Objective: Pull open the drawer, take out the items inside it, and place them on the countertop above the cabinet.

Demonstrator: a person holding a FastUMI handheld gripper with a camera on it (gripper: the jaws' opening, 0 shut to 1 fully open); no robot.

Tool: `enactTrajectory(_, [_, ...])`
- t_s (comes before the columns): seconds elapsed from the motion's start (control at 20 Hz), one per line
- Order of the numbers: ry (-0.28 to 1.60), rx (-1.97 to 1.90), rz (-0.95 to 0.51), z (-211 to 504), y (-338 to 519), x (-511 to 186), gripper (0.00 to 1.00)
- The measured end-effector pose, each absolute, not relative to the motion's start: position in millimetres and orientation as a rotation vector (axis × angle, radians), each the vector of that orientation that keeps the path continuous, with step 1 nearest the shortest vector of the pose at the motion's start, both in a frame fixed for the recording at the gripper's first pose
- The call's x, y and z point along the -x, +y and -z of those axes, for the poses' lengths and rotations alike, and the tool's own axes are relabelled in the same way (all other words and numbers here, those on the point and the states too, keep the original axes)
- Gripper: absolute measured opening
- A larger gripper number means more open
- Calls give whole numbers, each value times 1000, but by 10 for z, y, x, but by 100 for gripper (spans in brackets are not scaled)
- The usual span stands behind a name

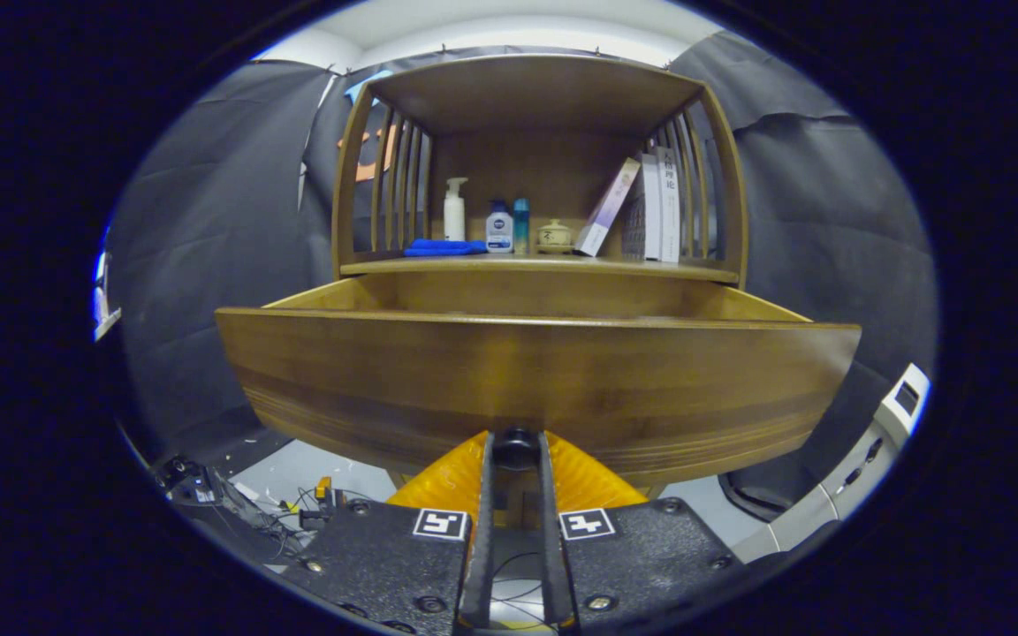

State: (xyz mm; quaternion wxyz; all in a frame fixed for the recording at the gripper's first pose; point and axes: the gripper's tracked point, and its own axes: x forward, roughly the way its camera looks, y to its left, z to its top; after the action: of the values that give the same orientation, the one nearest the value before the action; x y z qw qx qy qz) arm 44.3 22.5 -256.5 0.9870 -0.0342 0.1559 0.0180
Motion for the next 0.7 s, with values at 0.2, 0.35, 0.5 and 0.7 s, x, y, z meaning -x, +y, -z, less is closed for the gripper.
enactTrajectory(0.2, [261,80,-18,2331,172,-317,41])
enactTrajectory(0.35, [215,49,-56,2016,265,-271,69])
enactTrajectory(0.5, [167,11,-62,1605,242,-293,91])
enactTrajectory(0.7, [163,-13,-18,1159,86,-502,99])
